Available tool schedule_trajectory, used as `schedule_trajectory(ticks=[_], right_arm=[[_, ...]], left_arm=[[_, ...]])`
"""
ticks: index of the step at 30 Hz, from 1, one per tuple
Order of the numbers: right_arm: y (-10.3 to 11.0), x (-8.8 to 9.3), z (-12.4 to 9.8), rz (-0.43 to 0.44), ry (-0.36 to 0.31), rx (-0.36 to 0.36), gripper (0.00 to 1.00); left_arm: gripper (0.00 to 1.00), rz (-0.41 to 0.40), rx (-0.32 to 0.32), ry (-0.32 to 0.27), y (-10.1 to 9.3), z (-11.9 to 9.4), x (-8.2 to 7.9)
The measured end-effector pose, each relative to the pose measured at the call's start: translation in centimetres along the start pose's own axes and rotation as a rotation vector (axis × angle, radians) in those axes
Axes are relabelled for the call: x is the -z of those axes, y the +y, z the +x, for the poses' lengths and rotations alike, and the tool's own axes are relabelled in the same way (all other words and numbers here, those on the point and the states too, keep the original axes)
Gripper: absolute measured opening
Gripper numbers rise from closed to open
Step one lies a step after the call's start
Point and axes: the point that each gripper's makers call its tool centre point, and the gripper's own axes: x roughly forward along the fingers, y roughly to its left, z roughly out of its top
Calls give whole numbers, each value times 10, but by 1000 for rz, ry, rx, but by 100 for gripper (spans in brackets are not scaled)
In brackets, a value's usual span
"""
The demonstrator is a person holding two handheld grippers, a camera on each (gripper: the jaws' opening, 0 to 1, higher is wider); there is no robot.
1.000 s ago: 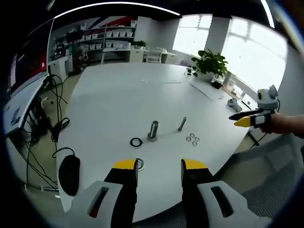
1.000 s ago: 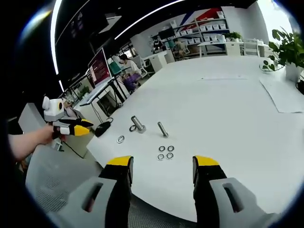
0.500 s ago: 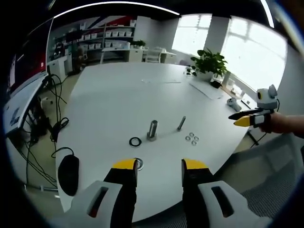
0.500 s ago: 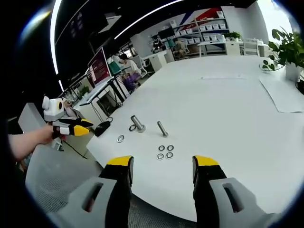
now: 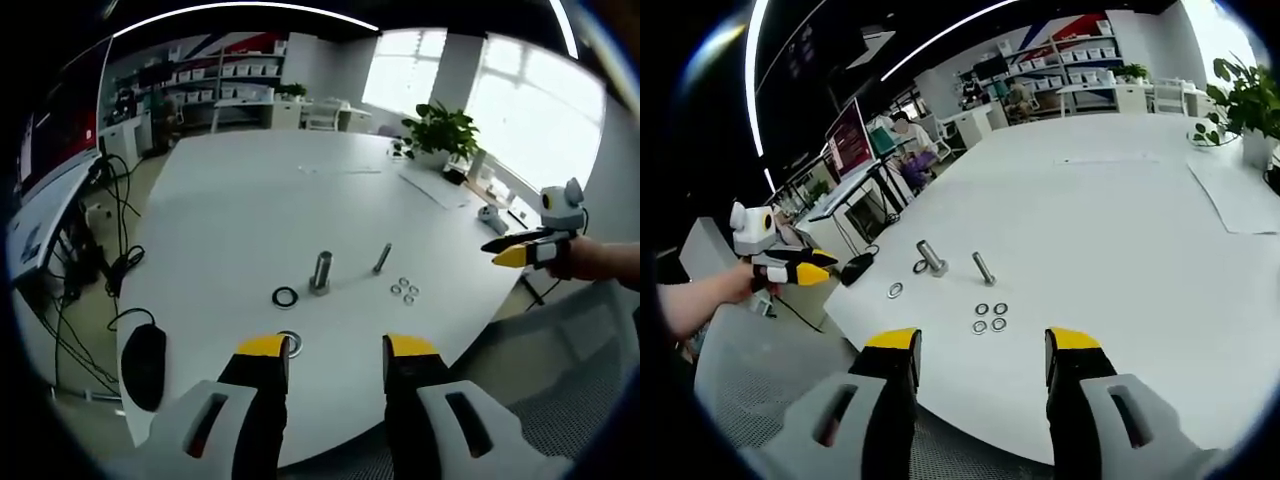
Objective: Place the washer onto the threaded stud by aligning its center hole with the stud, sliding it down to the base, and recovering from edge contact or off-axis alignment until the washer reaches the visible bottom stop.
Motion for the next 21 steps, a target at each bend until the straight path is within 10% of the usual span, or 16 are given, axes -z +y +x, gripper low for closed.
schedule_trajectory(ticks=[21], right_arm=[[3,5,2,-16,18,-11,52]], left_arm=[[36,6,5,22,-1,1,4]])
